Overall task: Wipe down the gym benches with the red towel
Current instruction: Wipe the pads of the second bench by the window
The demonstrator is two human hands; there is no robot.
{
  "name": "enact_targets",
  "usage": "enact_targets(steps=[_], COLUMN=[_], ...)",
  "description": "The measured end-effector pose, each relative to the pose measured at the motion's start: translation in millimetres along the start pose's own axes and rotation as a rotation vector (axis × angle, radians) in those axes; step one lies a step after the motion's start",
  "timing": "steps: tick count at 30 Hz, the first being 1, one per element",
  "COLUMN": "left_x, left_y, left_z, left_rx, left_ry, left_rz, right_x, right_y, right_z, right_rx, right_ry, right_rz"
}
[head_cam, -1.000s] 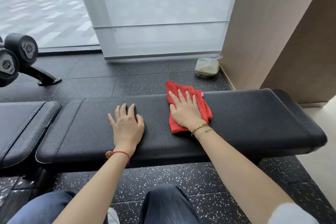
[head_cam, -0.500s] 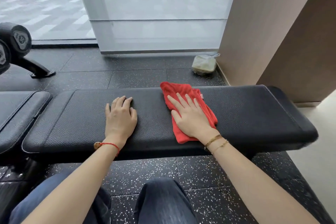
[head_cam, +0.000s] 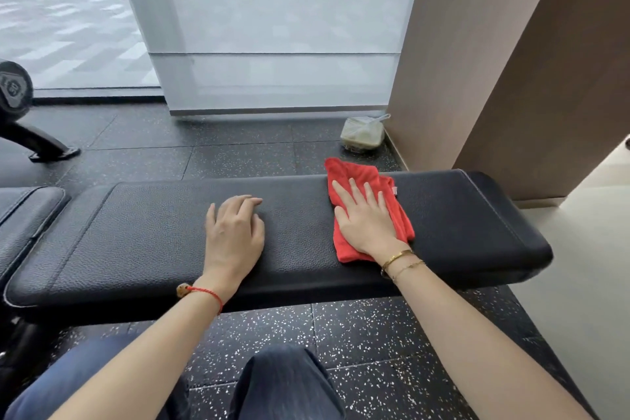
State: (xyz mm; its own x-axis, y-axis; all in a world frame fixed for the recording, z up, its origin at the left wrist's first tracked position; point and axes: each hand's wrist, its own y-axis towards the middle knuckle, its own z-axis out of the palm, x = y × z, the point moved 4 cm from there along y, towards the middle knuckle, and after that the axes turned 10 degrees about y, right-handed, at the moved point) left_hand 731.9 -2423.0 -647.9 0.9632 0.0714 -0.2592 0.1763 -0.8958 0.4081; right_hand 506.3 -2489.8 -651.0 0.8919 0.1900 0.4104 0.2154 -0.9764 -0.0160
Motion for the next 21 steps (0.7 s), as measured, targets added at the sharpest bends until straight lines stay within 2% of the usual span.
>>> enact_targets(steps=[5, 8, 14, 18, 21], left_x=[-51, -83, -145, -153, -158], left_y=[0, 13, 45, 45, 42], left_z=[18, 30, 67, 100, 95], left_rx=[0.060, 0.116, 0.128, 0.150, 0.177], left_ry=[-0.019, -0.014, -0.026, -0.056, -0.051], left_rz=[0.048, 0.062, 0.152, 0.159, 0.164], right_x=[-20, -39, -59, -81, -95], right_y=[-26, -32, -16, 1, 9], right_z=[-2, -14, -36, -44, -48], right_rx=[-0.008, -0.020, -0.026, -0.038, -0.042], right_ry=[-0.005, -0.011, 0.068, 0.094, 0.088], right_rz=[-0.094, -0.044, 0.065, 0.140, 0.168])
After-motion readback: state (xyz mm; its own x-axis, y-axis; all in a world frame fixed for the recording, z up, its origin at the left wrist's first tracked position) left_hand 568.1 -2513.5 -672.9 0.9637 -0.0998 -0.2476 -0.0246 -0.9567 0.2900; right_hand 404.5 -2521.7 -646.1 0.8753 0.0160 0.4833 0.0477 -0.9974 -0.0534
